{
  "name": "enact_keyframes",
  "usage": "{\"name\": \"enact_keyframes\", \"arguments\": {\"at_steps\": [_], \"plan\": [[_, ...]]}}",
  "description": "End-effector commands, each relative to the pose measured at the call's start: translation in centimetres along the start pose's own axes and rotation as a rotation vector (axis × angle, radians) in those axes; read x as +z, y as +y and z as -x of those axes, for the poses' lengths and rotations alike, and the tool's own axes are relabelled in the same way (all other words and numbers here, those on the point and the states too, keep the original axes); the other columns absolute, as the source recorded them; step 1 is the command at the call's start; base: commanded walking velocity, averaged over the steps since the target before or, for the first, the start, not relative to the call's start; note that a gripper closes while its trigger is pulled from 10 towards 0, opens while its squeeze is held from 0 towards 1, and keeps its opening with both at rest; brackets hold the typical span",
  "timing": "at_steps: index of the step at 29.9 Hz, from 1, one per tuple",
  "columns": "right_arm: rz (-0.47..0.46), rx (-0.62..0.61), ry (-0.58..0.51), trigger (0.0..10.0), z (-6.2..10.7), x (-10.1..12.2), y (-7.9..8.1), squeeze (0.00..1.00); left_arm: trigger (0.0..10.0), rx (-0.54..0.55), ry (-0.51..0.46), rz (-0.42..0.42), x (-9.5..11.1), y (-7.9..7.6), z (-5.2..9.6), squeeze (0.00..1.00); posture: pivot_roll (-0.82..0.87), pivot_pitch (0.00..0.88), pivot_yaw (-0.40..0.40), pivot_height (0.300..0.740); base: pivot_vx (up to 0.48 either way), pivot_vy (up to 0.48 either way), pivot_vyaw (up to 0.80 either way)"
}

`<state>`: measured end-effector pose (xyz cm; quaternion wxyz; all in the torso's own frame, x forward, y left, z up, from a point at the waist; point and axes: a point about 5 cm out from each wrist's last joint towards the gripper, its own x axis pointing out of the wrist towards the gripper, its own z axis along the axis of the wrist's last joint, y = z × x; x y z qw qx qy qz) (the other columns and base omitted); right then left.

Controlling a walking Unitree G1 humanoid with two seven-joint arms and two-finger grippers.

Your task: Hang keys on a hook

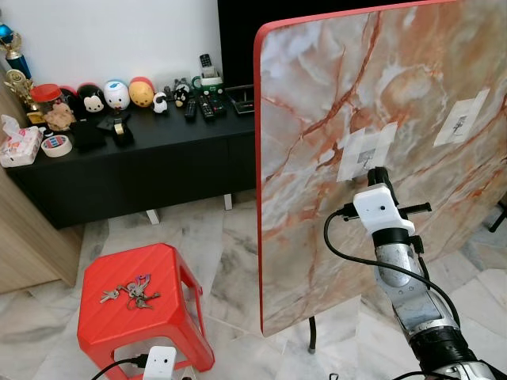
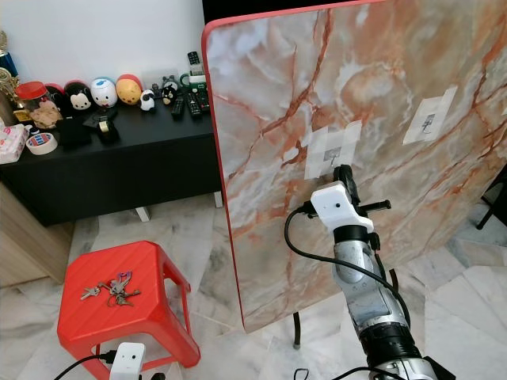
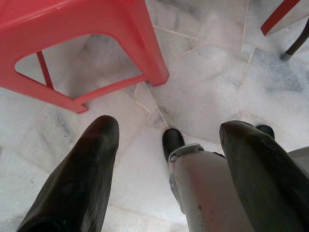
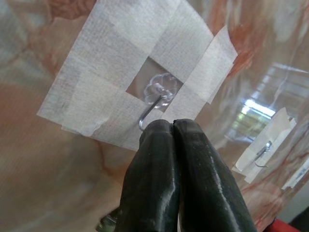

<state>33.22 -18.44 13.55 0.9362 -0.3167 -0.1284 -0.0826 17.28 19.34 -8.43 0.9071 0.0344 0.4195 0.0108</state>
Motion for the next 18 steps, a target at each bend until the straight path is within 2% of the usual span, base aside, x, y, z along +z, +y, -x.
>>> {"name": "enact_keyframes", "arguments": {"at_steps": [1, 18], "plan": [[0.013, 0.017, -0.036, 10.0, -0.53, 0.57, -0.09, 0.0, 10.0, 0.007, 0.021, -0.009, -0.32, 0.18, 0.06, 0.0, -0.01, 0.019, -0.009, 0.74, 0.0, 0.0, 0.0], [0.024, 0.062, -0.049, 10.0, -0.91, 0.63, 0.25, 0.0, 10.0, 0.008, 0.022, -0.009, -0.23, 0.2, 0.02, 0.0, -0.01, 0.017, -0.011, 0.74, 0.0, 0.0, 0.0]]}}
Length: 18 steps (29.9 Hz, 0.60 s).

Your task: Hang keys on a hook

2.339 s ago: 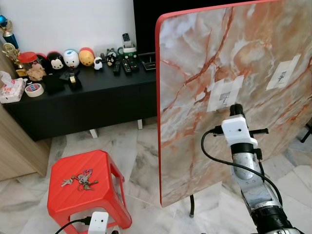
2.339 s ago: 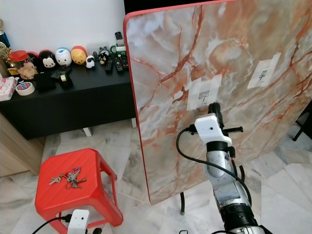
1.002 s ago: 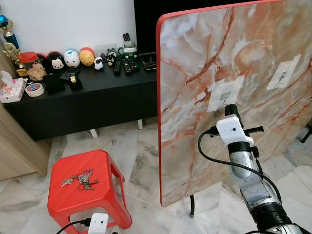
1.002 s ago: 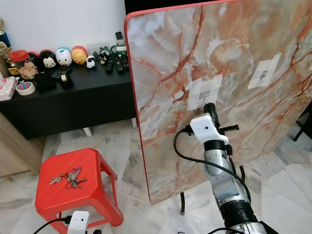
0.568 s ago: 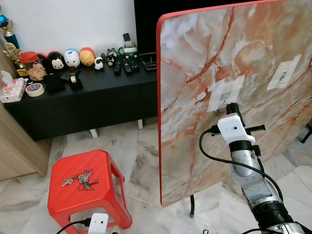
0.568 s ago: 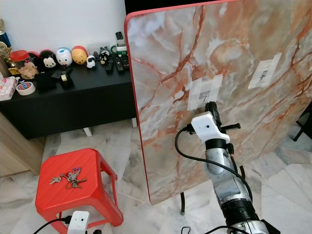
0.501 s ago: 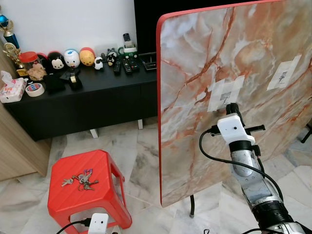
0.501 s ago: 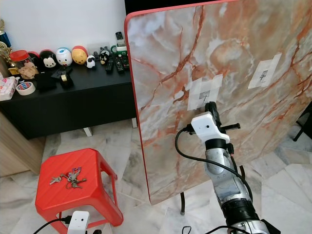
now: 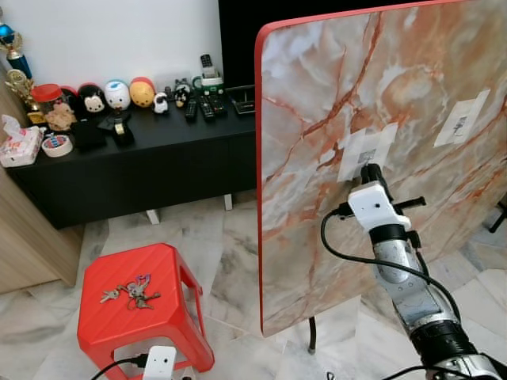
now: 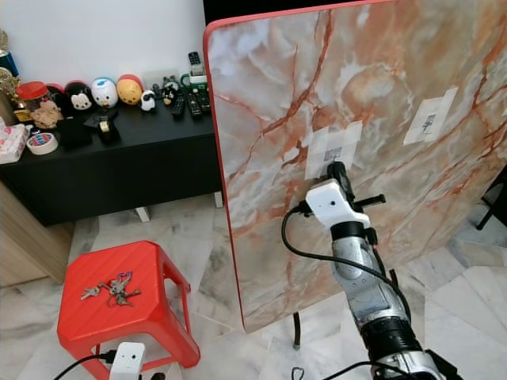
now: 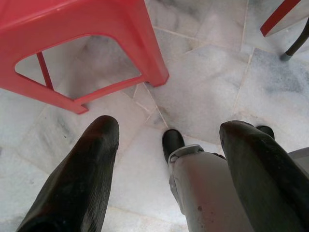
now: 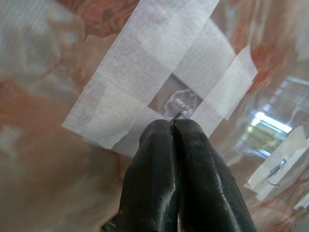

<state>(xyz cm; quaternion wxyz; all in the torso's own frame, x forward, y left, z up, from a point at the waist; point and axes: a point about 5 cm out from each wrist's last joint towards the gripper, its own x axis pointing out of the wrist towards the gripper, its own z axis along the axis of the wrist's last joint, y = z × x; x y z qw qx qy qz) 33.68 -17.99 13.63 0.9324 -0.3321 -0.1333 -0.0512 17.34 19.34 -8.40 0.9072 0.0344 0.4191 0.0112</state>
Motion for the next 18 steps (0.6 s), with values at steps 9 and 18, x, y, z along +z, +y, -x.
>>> {"name": "enact_keyframes", "arguments": {"at_steps": [9, 18], "plan": [[0.022, 0.031, -0.007, 10.0, -0.56, 0.1, -0.09, 0.0, 10.0, 0.006, 0.02, -0.009, -0.28, 0.13, 0.04, 0.0, -0.01, 0.017, -0.011, 0.74, 0.0, 0.0, 0.0], [0.014, 0.041, 0.0, 10.0, -0.56, -0.08, -0.09, 0.99, 10.0, 0.006, 0.021, -0.01, -0.31, 0.18, 0.06, 0.0, -0.01, 0.02, -0.011, 0.74, 0.0, 0.0, 0.0]]}}
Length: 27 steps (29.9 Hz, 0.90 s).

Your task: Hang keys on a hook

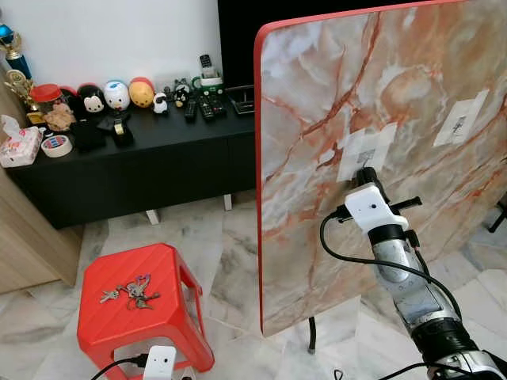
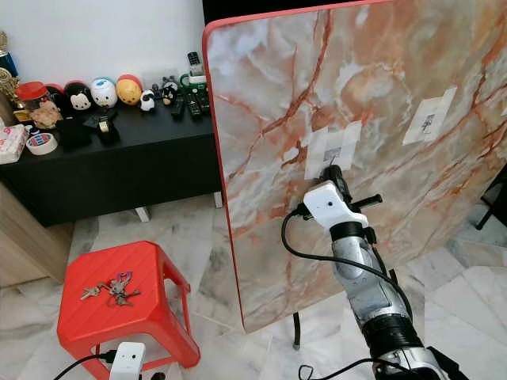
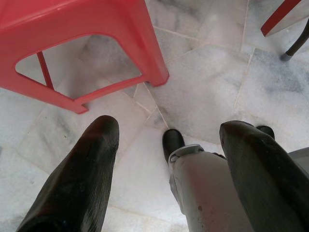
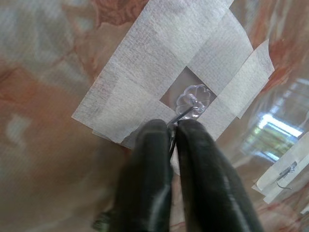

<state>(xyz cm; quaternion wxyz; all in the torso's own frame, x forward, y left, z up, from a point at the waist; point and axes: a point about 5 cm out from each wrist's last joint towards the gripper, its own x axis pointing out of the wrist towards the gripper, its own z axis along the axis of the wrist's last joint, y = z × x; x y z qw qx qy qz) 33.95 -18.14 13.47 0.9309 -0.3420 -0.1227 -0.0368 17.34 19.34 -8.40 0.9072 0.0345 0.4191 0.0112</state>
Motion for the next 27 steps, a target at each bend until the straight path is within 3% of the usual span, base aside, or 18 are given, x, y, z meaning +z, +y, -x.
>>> {"name": "enact_keyframes", "arguments": {"at_steps": [1, 11, 12, 13, 14, 15, 19, 24, 27], "plan": [[-0.003, 0.003, -0.011, 10.0, -0.3, 0.2, -0.2, 0.96, 10.0, 0.006, 0.021, -0.01, -0.3, 0.2, 0.1, 0.0, -0.01, 0.02, -0.011, 0.74, 0.0, 0.0, 0.0], [-0.054, 0.042, -0.07, 10.0, 0.3, 1.1, 0.6, 0.93, 10.0, 0.004, 0.028, -0.015, -0.5, 0.2, 0.1, 0.0, -0.01, 0.023, -0.008, 0.74, 0.0, 0.0, 0.0], [-0.06, 0.066, -0.089, 10.0, 0.5, 1.4, 0.9, 0.63, 10.0, 0.004, 0.029, -0.015, -0.5, 0.2, 0.1, 0.0, -0.01, 0.024, -0.007, 0.74, 0.0, 0.0, 0.0], [-0.06, 0.077, -0.097, 10.0, 0.6, 1.5, 1.1, 0.63, 10.0, 0.003, 0.03, -0.016, -0.5, 0.2, 0.1, 0.0, -0.01, 0.024, -0.007, 0.74, 0.0, 0.0, 0.0], [-0.068, 0.089, -0.104, 10.0, 0.7, 1.6, 1.2, 0.08, 10.0, 0.003, 0.03, -0.016, -0.5, 0.2, 0.1, 0.0, -0.01, 0.024, -0.007, 0.74, 0.0, 0.0, 0.0], [-0.097, 0.113, -0.115, 10.0, 1.1, 1.7, 1.5, 0.0, 10.0, 0.003, 0.03, -0.017, -0.6, 0.2, 0.1, 0.0, -0.01, 0.025, -0.007, 0.74, 0.0, 0.0, 0.0], [-0.146, 0.132, -0.128, 10.0, 1.7, 1.9, 1.7, 0.0, 10.0, 0.003, 0.03, -0.017, -0.5, 0.2, 0.1, 0.0, -0.01, 0.025, -0.007, 0.74, 0.0, 0.0, 0.0], [-0.356, 0.17, -0.089, 10.0, 4.0, 1.3, 1.7, 0.0, 10.0, 0.004, 0.03, -0.02, -0.5, 0.4, 0.1, 0.0, -0.01, 0.023, -0.008, 0.74, 0.0, 0.0, 0.0], [-0.41, 0.199, -0.06, 10.0, 5.0, 0.7, 1.9, 0.0, 10.0, 0.005, 0.03, -0.021, -0.5, 0.5, 0.1, 0.0, -0.02, 0.022, -0.007, 0.74, 0.0, 0.0, 0.0]]}}
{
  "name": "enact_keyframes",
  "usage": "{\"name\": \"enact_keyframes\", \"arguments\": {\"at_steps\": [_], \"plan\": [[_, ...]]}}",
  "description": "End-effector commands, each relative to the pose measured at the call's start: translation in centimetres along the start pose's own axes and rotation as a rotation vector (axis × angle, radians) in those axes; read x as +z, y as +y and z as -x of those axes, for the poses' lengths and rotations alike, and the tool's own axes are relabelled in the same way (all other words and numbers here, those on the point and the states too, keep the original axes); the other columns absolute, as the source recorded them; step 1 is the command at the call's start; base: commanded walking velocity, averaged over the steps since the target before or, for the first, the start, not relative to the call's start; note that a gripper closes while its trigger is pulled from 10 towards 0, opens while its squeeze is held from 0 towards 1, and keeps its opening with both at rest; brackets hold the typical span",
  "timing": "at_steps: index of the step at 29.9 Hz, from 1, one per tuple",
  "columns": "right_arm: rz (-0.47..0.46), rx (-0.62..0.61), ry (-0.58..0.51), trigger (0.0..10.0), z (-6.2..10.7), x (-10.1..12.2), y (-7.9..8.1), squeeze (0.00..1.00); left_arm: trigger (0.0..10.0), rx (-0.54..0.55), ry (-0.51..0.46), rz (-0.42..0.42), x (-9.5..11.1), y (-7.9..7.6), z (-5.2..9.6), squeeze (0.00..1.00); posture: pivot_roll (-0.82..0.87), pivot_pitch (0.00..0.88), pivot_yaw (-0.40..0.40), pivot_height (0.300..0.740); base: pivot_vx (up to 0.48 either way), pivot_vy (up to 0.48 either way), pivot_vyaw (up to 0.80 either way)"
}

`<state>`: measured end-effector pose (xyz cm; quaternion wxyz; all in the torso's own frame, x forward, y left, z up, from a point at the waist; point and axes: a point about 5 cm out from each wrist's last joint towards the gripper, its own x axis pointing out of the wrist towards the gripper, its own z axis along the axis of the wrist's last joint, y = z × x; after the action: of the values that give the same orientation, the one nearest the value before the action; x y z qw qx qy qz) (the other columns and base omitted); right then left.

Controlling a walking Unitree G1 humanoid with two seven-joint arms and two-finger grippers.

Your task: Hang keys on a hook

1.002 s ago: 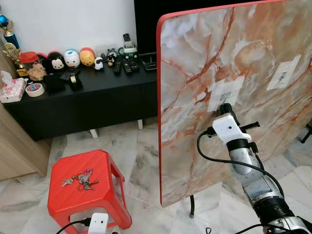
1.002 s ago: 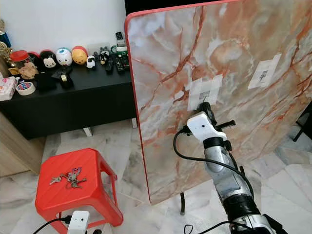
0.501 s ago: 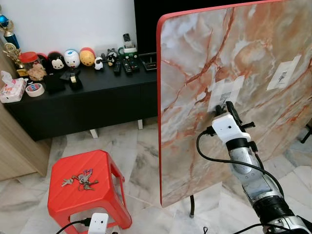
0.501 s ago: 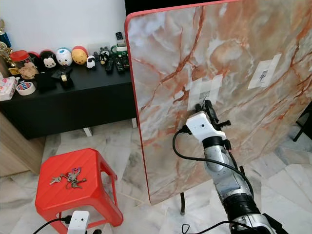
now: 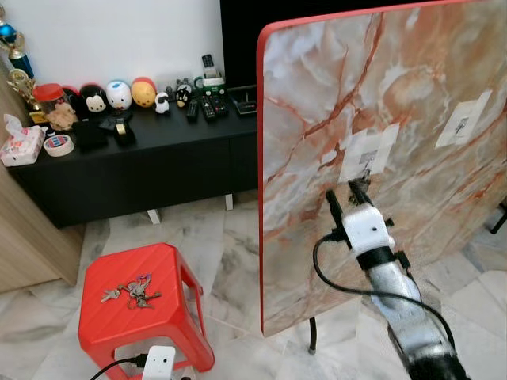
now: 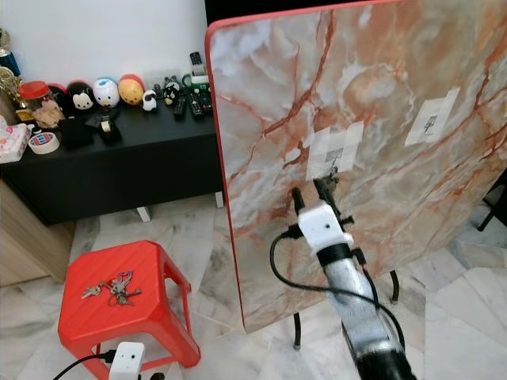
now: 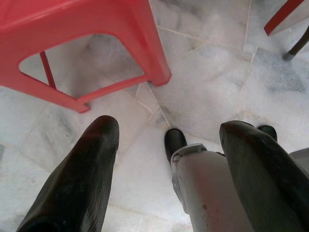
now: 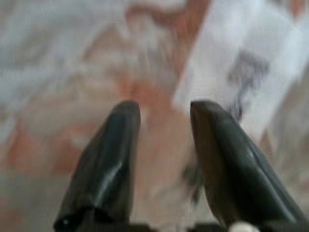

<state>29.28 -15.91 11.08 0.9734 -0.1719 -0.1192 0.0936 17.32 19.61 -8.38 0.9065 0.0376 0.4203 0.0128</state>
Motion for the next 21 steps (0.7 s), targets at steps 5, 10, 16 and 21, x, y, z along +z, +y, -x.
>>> {"name": "enact_keyframes", "arguments": {"at_steps": [5, 10, 16, 21], "plan": [[-0.201, -0.037, 0.194, 10.0, 2.5, -3.1, -0.2, 0.0, 10.0, 0.0, 0.03, -0.024, -0.5, 0.3, 0.1, 0.0, -0.01, 0.016, -0.007, 0.74, 0.0, 0.0, 0.0], [-0.367, -0.13, 0.454, 10.0, 5.3, -7.6, 0.3, 0.0, 10.0, 0.002, 0.03, -0.026, -0.4, 0.3, 0.1, 0.0, -0.02, 0.01, -0.004, 0.74, 0.0, 0.0, 0.0], [-0.671, -0.36, 0.901, 10.0, 11.0, -14.0, 2.2, 0.0, 10.0, 0.008, 0.03, -0.036, -0.2, 0.5, 0.0, 0.0, -0.02, 0.0, 0.006, 0.74, 0.0, 0.0, 0.0], [-0.711, -0.462, 1.111, 10.0, 15.1, -15.8, 3.6, 0.0, 10.0, 0.019, 0.03, -0.041, 0.0, 0.7, 0.0, 0.0, -0.01, 0.0, 0.01, 0.74, 0.0, 0.0, 0.0]]}}
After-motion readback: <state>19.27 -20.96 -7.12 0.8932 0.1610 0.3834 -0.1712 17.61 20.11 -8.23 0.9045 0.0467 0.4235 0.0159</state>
